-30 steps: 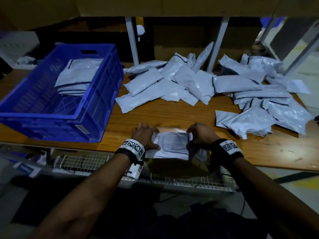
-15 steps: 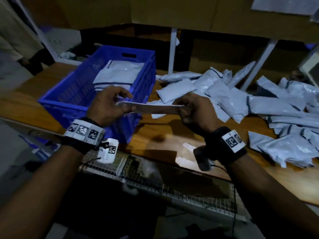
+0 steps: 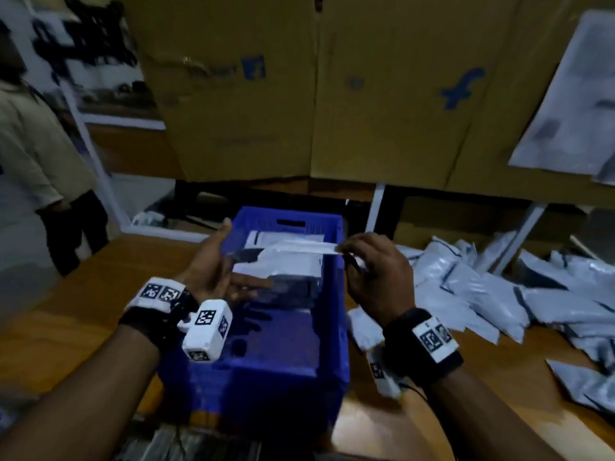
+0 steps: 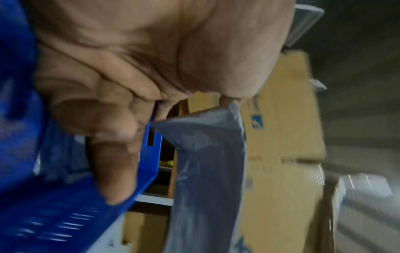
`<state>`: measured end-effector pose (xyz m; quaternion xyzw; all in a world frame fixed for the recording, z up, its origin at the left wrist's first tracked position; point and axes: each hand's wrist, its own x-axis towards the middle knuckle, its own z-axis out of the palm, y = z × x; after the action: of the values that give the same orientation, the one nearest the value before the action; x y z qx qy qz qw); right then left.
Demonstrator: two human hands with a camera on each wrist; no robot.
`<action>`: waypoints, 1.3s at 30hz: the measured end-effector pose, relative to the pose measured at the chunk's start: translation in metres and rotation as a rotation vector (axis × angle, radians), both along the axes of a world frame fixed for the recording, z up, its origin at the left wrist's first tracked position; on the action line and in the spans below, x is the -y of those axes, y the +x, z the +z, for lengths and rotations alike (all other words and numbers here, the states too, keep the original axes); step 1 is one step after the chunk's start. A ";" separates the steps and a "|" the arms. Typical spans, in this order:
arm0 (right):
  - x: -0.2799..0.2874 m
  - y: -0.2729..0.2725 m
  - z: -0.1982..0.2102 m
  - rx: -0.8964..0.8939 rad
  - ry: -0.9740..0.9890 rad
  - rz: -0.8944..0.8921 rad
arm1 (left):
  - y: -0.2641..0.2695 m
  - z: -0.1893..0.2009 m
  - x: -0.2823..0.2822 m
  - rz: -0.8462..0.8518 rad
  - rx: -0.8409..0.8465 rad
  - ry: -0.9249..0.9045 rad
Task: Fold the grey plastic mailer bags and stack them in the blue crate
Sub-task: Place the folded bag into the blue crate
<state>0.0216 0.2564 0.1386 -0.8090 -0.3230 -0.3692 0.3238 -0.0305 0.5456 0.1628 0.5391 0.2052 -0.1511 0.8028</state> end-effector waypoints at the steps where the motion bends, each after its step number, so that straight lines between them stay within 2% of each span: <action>1: -0.007 0.006 0.000 0.020 0.011 -0.014 | 0.014 0.000 -0.011 0.017 -0.004 -0.063; 3: -0.020 0.019 -0.001 0.051 0.007 -0.033 | 0.039 -0.001 -0.029 0.099 -0.013 -0.097; 7: -0.039 0.052 -0.004 0.086 -0.039 -0.088 | 0.079 0.004 -0.049 0.110 0.010 0.145; 9: -0.048 0.070 -0.004 0.091 -0.098 -0.112 | 0.107 0.000 -0.064 0.146 0.098 0.323; 12: -0.064 0.102 -0.001 0.005 -0.258 -0.148 | 0.144 -0.001 -0.085 0.202 0.224 0.723; 14: -0.074 0.118 0.002 -0.155 -0.408 -0.186 | 0.164 0.001 -0.093 0.139 0.254 0.921; 16: -0.082 0.133 0.006 -0.281 -0.555 -0.245 | 0.187 -0.004 -0.101 0.070 0.277 1.022; 22: -0.108 0.167 0.013 -0.372 -0.698 -0.379 | 0.245 -0.021 -0.118 -0.078 0.350 1.034; 26: -0.131 0.182 0.004 -0.501 -0.676 -0.449 | 0.280 -0.032 -0.137 -0.294 0.378 1.171; 31: -0.158 0.197 -0.007 -0.600 -0.727 -0.518 | 0.303 -0.041 -0.139 -0.600 0.363 1.500; 35: -0.165 0.202 -0.022 -0.632 -0.780 -0.571 | 0.311 -0.047 -0.138 -0.676 0.416 1.671; 39: -0.165 0.204 -0.041 -0.715 -0.728 -0.600 | 0.317 -0.051 -0.139 -0.696 0.468 1.665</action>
<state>0.2258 0.4216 0.0977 -0.9982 -0.0572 -0.0145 -0.0045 0.2861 0.6850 0.1119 0.9890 -0.0927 -0.0748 0.0881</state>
